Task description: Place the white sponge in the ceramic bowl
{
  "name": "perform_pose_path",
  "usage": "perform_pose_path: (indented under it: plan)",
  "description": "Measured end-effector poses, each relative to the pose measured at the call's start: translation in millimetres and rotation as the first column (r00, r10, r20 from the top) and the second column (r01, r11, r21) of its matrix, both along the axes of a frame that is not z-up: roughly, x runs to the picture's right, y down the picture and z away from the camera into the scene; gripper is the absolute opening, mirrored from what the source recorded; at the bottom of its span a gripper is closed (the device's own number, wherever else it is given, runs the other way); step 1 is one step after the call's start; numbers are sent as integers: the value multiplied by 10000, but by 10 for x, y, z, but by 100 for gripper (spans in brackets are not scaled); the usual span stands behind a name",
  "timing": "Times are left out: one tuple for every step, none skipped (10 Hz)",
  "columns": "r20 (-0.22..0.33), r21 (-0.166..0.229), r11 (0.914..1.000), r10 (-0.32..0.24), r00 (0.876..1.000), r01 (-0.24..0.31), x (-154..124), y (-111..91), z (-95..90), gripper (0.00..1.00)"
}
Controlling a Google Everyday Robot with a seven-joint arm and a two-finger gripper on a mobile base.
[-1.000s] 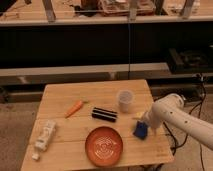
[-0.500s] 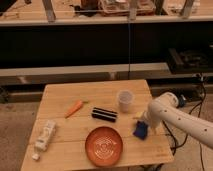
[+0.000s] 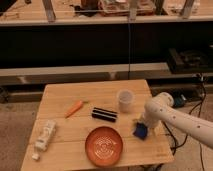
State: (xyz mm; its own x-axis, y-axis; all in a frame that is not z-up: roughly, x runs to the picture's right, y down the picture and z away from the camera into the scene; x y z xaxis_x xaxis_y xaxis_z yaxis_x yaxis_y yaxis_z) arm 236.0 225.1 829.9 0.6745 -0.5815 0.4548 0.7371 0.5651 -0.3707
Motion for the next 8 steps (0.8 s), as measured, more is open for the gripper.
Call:
perform_pose_path:
  plan:
    - [-7,-97,9999,31,10000,-31,-13,21,9,56]
    - [13,-124,9999,79,10000,-79,-38,20,23,49]
    - [-23,-252,9995,167,9999,-168,-53,29,28,37]
    - [-168,-387,9984,404,9990,-411,-45,34,25,26]
    - [-255,-445,9973,569,9981,-580,-35,32,14,19]
    - [-266,-507,9959,733,9970,-746,-22,28,-12,15]
    - [-251,-516,9953,807,9964,-819,-18,19,-30,16]
    - [-235,-539,9942,914,9955,-926,-15,11,-40,19]
